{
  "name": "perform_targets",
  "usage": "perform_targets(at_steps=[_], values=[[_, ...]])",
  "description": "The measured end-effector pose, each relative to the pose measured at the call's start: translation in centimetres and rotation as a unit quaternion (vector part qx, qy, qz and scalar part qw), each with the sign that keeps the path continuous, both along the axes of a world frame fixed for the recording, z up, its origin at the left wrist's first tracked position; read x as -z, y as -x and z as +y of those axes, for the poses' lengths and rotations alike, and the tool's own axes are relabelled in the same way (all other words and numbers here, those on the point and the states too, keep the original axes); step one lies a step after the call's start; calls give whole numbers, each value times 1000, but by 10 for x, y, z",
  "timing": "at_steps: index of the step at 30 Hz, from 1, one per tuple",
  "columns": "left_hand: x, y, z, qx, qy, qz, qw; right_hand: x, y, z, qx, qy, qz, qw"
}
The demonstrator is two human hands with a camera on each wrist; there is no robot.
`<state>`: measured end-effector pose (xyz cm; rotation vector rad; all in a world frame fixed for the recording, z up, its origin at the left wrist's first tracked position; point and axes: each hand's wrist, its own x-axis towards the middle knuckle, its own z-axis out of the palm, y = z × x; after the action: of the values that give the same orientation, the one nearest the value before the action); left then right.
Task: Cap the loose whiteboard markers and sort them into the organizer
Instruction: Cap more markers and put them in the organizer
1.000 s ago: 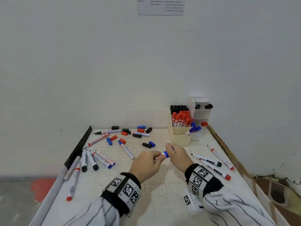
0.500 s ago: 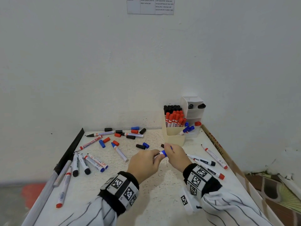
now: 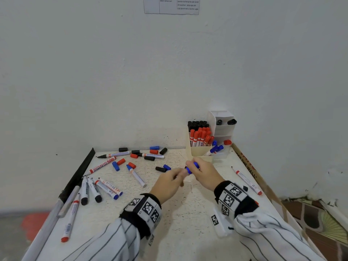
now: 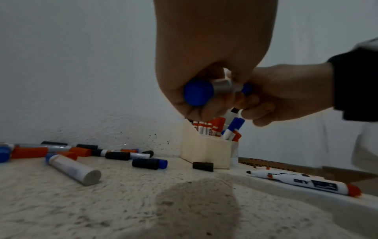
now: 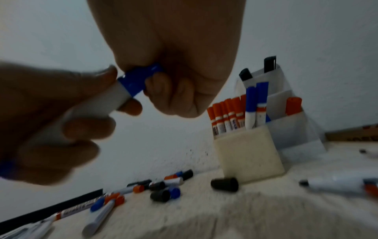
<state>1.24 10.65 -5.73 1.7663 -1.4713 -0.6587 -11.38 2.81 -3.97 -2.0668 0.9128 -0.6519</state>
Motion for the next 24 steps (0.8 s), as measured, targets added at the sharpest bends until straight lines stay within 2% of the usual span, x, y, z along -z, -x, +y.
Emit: perform_targets(at_steps=[2, 4, 5, 7, 8, 10, 12, 15, 20, 24], values=[[-2, -10, -6, -43, -7, 39, 998, -15, 10, -7, 8, 34, -22, 999], [5, -32, -12, -96, -45, -46, 993, -32, 27, -19, 70, 84, -81, 991], [9, -44, -14, -121, -101, -113, 981, -40, 37, -26, 123, 110, -121, 979], [19, -69, -16, -155, -246, -215, 932, -52, 60, -43, 228, 174, -176, 942], [21, -77, -14, -163, -294, -232, 913, -55, 69, -51, 265, 204, -181, 925], [25, -87, -11, -172, -331, -233, 898, -50, 85, -68, 305, 233, -160, 909], [30, -93, -11, -169, -332, -244, 896, -38, 94, -83, 323, 239, -138, 905], [34, -96, -15, -187, -318, -243, 897, -19, 93, -101, 314, 230, -97, 916], [36, -98, -19, -198, -295, -188, 916, 2, 75, -127, 274, 221, -31, 936], [38, -101, -19, -227, -256, -93, 935, 8, 58, -144, 262, 211, 3, 942]])
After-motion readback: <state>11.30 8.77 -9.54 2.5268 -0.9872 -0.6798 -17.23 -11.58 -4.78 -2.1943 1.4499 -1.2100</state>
